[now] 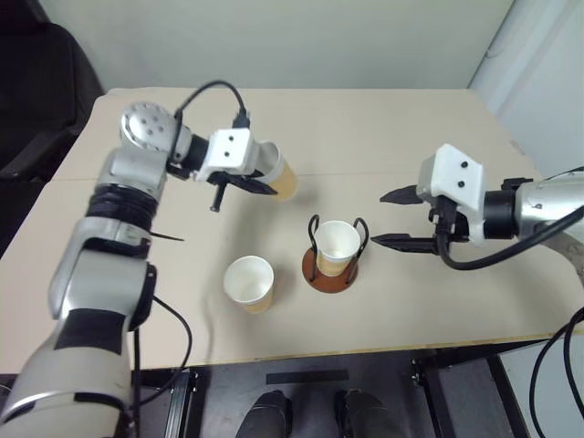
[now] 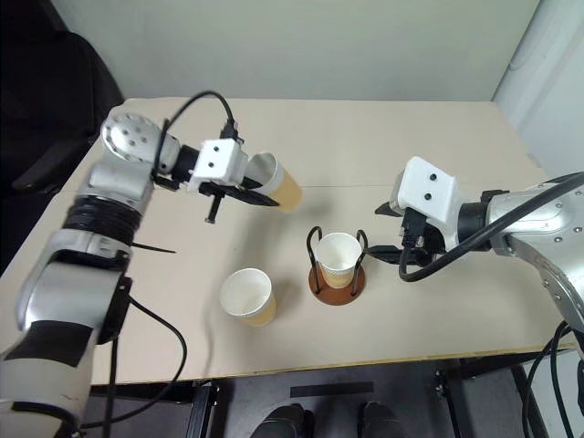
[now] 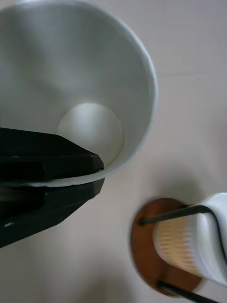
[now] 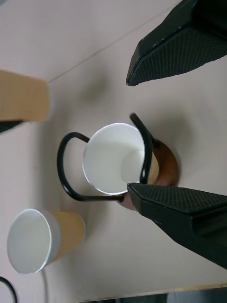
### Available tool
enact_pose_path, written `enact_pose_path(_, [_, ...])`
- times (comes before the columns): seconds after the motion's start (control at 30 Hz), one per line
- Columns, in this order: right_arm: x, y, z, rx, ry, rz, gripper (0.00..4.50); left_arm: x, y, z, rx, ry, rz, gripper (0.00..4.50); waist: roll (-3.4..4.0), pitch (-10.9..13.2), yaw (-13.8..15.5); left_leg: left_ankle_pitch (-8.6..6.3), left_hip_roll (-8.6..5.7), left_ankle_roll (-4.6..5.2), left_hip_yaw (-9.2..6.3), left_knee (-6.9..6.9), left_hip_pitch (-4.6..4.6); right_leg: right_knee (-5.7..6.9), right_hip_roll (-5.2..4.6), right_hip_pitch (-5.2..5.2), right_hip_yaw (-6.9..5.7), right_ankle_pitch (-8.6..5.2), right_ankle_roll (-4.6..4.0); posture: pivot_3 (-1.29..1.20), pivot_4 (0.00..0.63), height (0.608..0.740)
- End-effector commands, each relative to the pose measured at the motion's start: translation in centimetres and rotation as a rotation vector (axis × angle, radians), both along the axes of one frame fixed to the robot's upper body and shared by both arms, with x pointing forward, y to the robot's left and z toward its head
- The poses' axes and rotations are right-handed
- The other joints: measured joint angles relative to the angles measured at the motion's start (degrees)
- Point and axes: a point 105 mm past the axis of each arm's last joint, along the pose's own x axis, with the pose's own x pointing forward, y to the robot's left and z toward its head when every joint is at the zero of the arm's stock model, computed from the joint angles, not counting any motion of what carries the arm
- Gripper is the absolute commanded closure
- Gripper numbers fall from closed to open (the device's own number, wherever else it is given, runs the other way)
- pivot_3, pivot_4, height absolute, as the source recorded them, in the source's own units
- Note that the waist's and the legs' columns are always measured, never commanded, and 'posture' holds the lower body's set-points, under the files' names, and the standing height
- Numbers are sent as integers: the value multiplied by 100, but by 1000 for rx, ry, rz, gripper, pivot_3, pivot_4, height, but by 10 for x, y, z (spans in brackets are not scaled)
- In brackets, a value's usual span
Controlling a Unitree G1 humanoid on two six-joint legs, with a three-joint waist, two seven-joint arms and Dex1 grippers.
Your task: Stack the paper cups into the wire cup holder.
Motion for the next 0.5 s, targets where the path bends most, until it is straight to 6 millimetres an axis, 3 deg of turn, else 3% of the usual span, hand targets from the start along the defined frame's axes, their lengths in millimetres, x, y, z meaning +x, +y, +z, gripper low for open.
enact_pose_path(0.03, [-4, -3, 17, 13, -61, 11, 1202, -21, -9, 17, 4, 35, -74, 4466, 0, 0, 0, 0, 1, 0, 0, -1, 0, -1, 0, 0, 0, 0, 0, 0, 150, 740])
enact_pose_path(0.27, [-8, -3, 28, 20, -61, 13, 1202, -42, -21, 37, -30, 83, -146, 4466, 0, 0, 12, 0, 0, 0, -1, 7, 1, 1, 0, 5, -1, 0, 0, 0, 150, 740])
enact_pose_path(0.5, [-15, -17, 29, -24, -24, -22, 1202, -46, -30, 43, -46, 98, -186, 4466, 0, 0, 14, 0, 1, 0, -2, 7, 0, -1, -2, 6, -1, 0, 2, 0, 150, 740])
